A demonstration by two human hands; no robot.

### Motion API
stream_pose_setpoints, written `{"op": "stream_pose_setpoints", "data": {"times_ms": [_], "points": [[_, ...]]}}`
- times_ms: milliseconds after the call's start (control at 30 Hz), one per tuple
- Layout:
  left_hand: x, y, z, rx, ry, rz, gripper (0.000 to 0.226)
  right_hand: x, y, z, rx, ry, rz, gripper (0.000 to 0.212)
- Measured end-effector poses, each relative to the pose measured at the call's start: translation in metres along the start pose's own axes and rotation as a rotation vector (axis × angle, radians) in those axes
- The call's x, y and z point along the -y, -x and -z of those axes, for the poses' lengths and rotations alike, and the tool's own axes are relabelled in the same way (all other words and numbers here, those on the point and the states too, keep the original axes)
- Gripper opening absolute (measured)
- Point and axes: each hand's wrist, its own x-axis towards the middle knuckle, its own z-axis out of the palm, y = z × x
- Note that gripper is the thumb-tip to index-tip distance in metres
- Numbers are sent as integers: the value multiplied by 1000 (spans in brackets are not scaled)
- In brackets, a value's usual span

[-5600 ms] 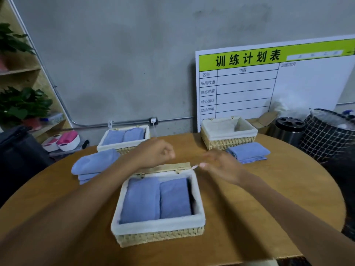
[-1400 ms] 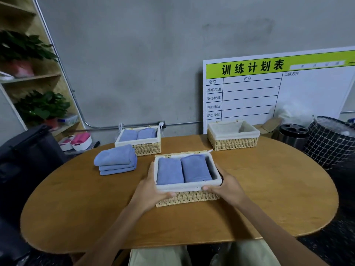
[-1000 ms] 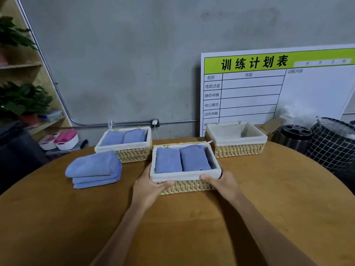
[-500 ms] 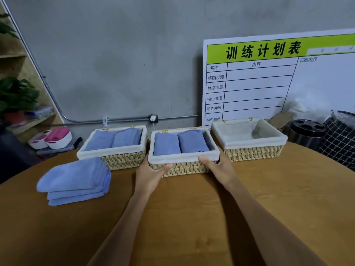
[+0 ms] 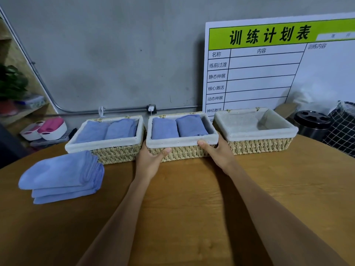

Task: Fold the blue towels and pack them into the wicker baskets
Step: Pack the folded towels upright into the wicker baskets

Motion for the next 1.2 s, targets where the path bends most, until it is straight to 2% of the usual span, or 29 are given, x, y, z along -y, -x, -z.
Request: {"op": "stream_pose_setpoints", "data": {"times_ms": [167,567,1033,1200], "points": [[5,-2,-4,-37,2,-2,70,-3,0,-3,-3,8,11,70],[11,-4,-5,-60,-36,-2,80,-1,4,-3,-9,40,15,72],[8,-2,-5,-50,-49,-15,75,2,8,-4,-37,110,-15,73],[7,1,-3,-33,-123,3,88,5,10,-6,-70,141,-70,69]]}}
